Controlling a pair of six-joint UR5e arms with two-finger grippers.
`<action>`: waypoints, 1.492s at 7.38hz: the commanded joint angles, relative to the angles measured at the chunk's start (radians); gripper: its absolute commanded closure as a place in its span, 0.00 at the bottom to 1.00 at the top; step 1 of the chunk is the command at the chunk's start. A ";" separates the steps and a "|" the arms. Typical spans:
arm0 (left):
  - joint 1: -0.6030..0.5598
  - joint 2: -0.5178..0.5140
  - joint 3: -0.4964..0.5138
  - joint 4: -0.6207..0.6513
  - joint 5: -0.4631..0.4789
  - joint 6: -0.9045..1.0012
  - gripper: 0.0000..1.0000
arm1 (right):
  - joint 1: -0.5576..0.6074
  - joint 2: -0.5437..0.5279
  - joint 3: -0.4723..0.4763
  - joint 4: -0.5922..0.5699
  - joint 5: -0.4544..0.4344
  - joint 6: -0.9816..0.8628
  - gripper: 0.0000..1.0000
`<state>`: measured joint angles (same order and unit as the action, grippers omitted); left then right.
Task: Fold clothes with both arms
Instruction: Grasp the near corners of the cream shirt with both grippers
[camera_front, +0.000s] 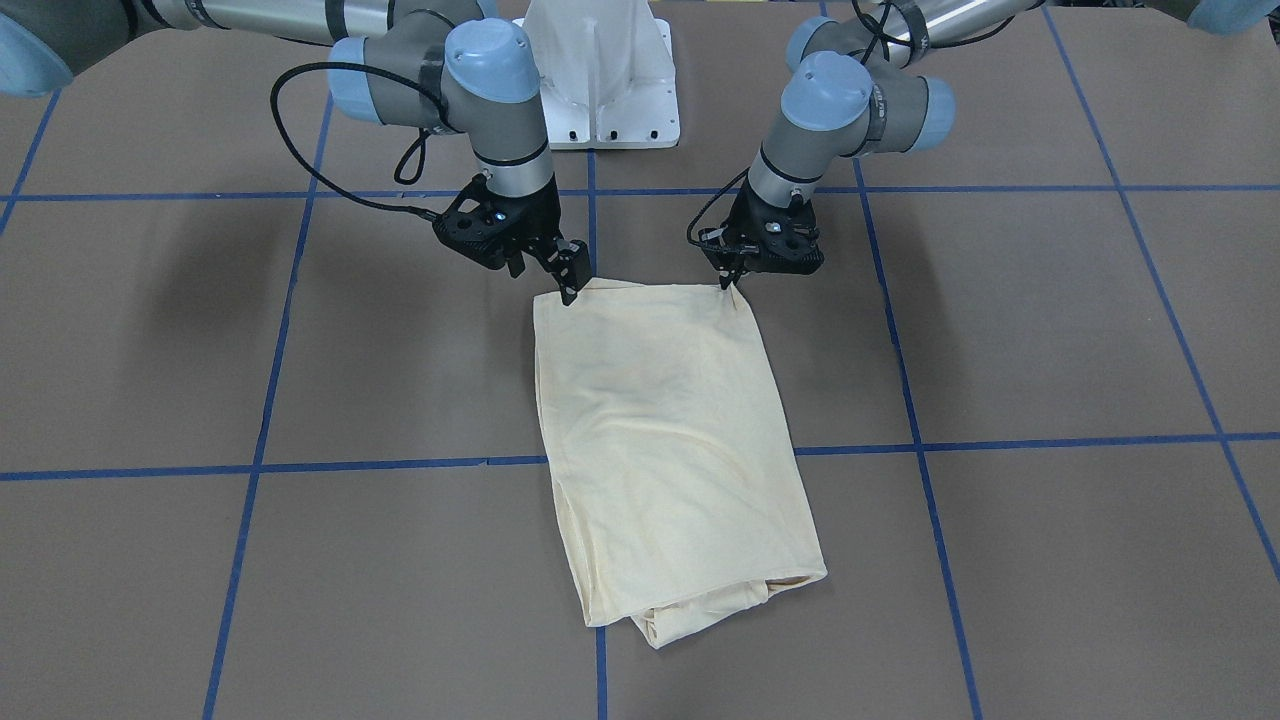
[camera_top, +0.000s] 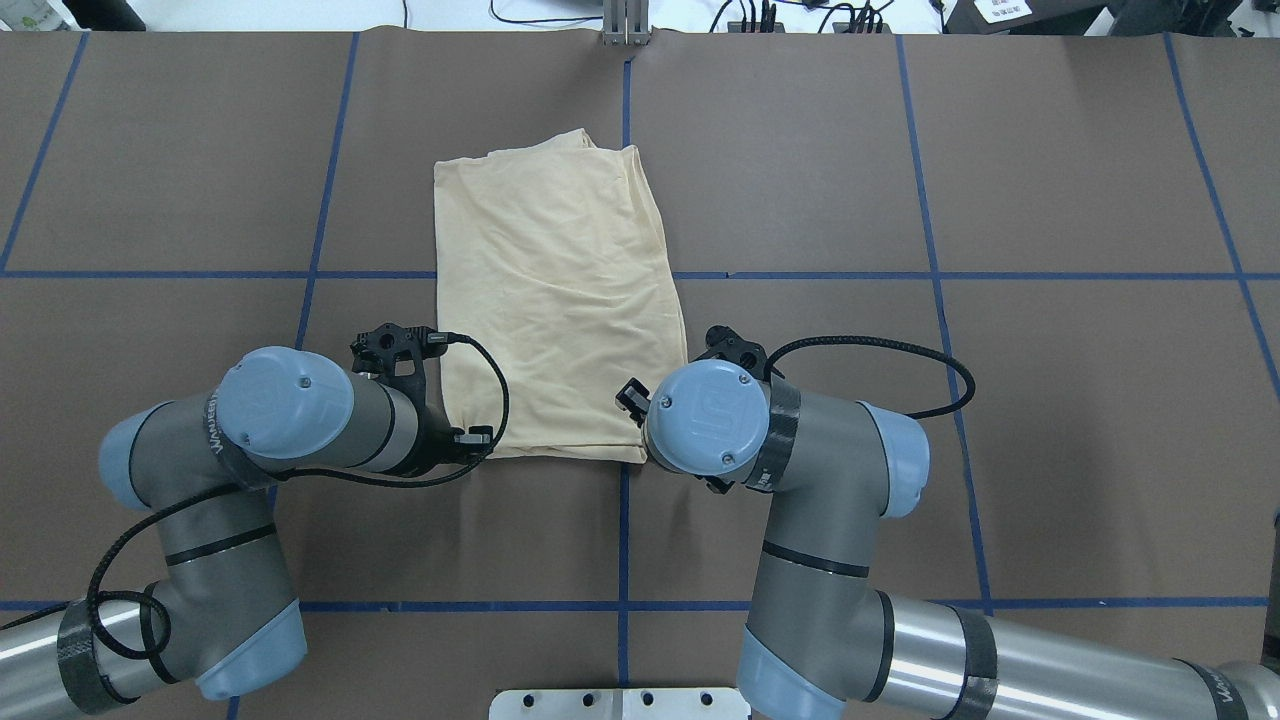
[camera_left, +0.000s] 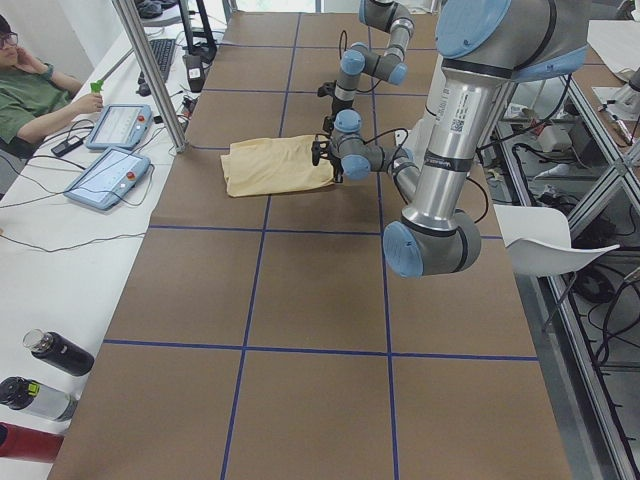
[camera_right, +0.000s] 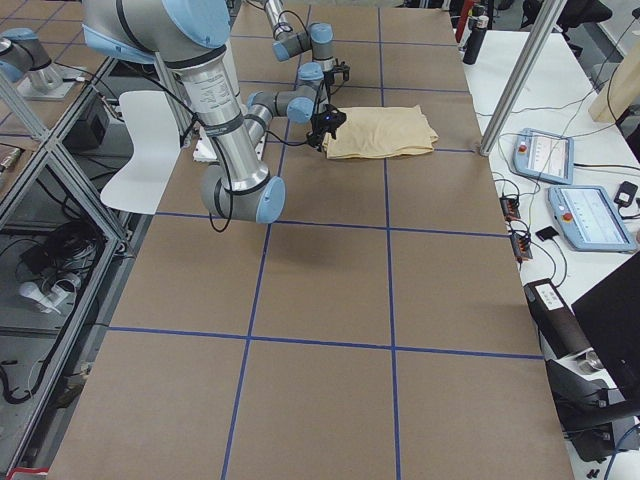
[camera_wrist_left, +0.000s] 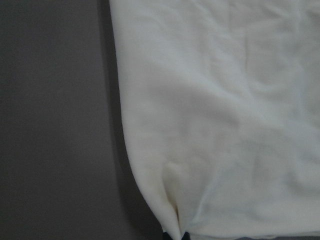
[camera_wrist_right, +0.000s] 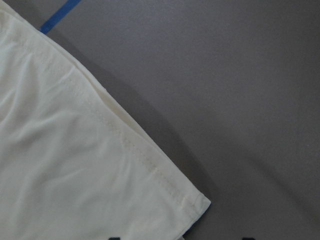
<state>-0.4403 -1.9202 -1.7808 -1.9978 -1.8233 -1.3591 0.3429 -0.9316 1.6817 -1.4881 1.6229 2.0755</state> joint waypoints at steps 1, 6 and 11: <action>0.000 0.001 -0.006 0.001 0.001 0.000 1.00 | -0.008 0.019 -0.084 0.112 -0.040 0.030 0.22; 0.000 0.006 -0.005 -0.001 0.001 0.000 1.00 | -0.021 0.047 -0.114 0.109 -0.044 0.037 0.46; 0.002 -0.005 -0.017 0.001 -0.002 0.000 1.00 | -0.001 0.037 -0.067 0.108 -0.035 0.063 1.00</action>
<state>-0.4394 -1.9199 -1.7895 -1.9975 -1.8237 -1.3586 0.3316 -0.8831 1.5862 -1.3794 1.5811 2.1378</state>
